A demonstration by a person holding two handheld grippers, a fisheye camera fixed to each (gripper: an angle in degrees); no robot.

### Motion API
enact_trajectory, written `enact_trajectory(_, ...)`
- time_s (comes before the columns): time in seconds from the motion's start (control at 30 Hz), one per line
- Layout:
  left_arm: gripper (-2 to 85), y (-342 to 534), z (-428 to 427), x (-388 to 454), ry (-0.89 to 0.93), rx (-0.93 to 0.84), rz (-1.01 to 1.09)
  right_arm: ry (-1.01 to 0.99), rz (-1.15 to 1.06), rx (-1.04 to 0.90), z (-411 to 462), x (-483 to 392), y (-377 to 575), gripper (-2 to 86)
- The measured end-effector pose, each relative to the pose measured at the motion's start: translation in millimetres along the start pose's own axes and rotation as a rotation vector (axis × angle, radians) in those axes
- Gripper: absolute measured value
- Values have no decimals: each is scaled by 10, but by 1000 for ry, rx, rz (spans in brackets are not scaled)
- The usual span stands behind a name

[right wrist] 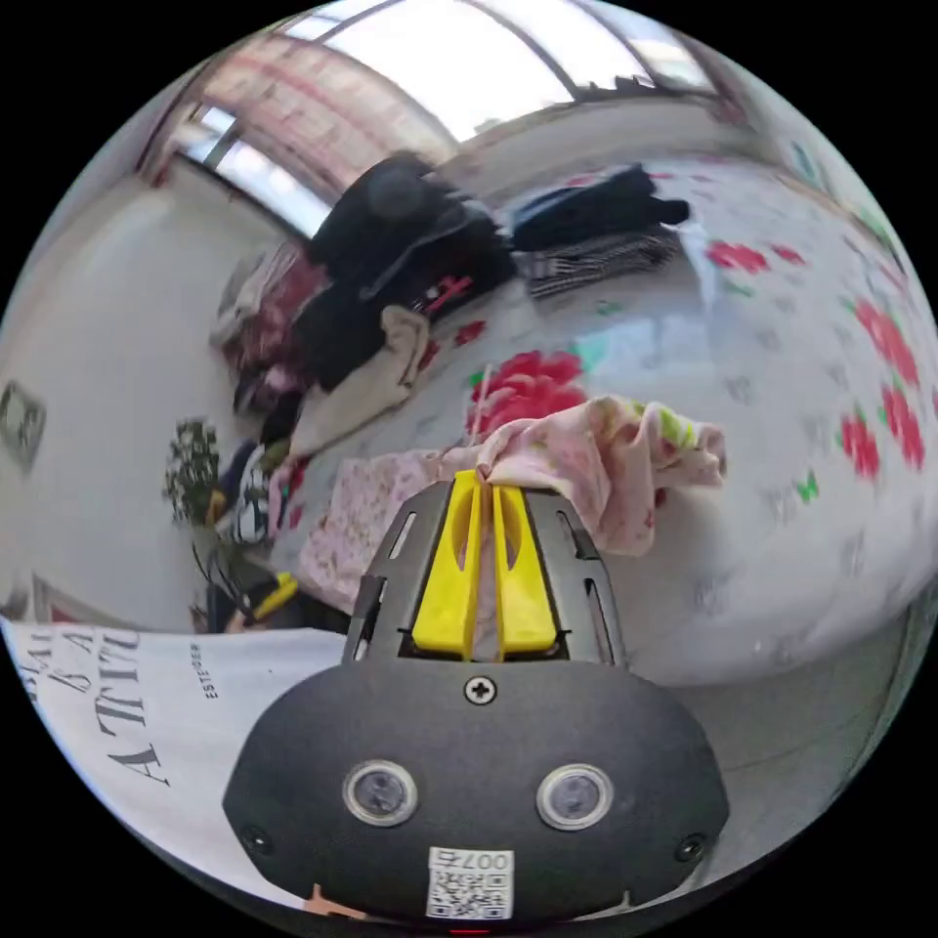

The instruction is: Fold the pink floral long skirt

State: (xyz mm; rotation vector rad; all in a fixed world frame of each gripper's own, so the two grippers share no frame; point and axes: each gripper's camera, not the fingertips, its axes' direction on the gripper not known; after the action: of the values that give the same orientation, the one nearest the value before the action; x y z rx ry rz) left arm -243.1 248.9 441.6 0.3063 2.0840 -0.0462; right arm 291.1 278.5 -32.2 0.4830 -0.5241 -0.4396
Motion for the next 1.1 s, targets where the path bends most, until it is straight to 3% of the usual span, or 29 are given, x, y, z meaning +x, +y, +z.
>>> enact_trajectory(0.13, 89, 22, -134, 40, 18, 29, 3, -86, -533, -197, 896, -1588, -229, 8)
enact_trajectory(0.3, 91, 75, -160, 12, 27, 34, -5, -280, -702, -472, 2234, -2423, 106, 47)
enact_trajectory(0.37, 96, 113, -142, -7, 37, 30, -14, -315, -650, -602, 2561, -2394, 130, 62)
enact_trajectory(0.47, 108, 169, -139, 2, 71, 30, -5, -312, -475, -508, 2489, -1938, -36, 73)
enact_trajectory(0.63, 116, 215, -73, 72, 100, 6, 12, -158, 27, -337, 2229, -605, -161, 87)
enact_trajectory(0.7, 114, 207, 9, 127, 103, -20, 19, -225, 141, -350, 2357, -361, -124, 86)
enact_trajectory(0.8, 103, 181, 220, 254, 69, -90, 27, -391, 197, -401, 2806, -309, -153, 75)
enact_trajectory(1.1, 43, 254, 824, 577, 20, -195, -27, -433, 255, -422, 3537, -383, -576, 4)
